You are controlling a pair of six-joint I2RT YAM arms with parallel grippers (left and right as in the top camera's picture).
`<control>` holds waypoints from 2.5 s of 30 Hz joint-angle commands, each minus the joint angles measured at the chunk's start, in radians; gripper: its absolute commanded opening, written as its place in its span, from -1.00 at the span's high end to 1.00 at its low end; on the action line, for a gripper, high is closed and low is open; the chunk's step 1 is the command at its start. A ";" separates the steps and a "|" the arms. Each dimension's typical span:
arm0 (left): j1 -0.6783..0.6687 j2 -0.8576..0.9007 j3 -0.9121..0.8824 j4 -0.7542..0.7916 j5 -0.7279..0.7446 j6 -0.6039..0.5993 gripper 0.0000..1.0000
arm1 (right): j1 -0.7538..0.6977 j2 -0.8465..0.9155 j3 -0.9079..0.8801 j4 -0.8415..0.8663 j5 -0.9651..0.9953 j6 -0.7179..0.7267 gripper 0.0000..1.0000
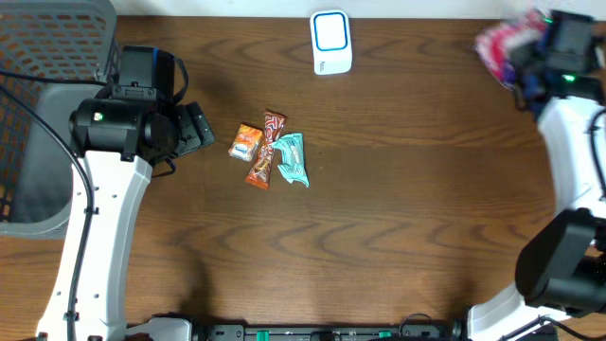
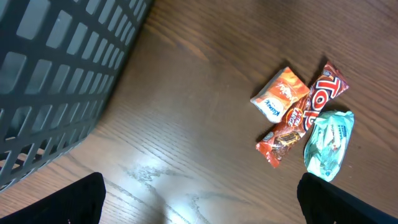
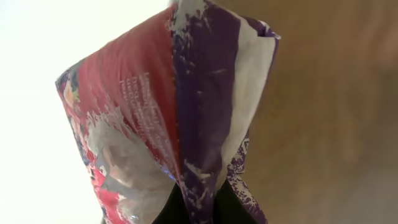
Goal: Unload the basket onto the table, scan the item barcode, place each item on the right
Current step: 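Carry the bag to the right table edge and release it, then move the right gripper back to the green wipes pack and grasp it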
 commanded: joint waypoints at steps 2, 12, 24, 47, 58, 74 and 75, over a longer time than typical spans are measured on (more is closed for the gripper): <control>0.001 0.003 0.003 -0.003 -0.006 -0.010 -0.96 | -0.085 0.067 0.001 0.009 0.014 0.002 0.98; 0.001 0.003 0.003 -0.003 -0.006 -0.010 -0.96 | -0.185 0.186 0.001 0.187 -0.016 -0.228 0.26; 0.001 0.003 0.003 -0.003 -0.006 -0.010 -0.96 | -0.195 0.023 0.017 0.201 -0.375 -0.412 -0.37; 0.001 0.003 0.003 -0.003 -0.006 -0.010 -0.96 | 0.051 0.180 0.000 -0.069 -0.113 -0.628 0.98; 0.001 0.003 0.003 -0.003 -0.006 -0.010 -0.96 | -0.015 0.368 0.000 0.074 0.005 -0.627 0.97; 0.001 0.003 0.003 -0.003 -0.006 -0.010 -0.96 | -0.150 0.390 0.011 0.264 0.000 -0.642 0.85; 0.001 0.003 0.003 -0.003 -0.006 -0.010 -0.95 | -0.150 0.389 0.022 0.264 0.000 -0.642 0.82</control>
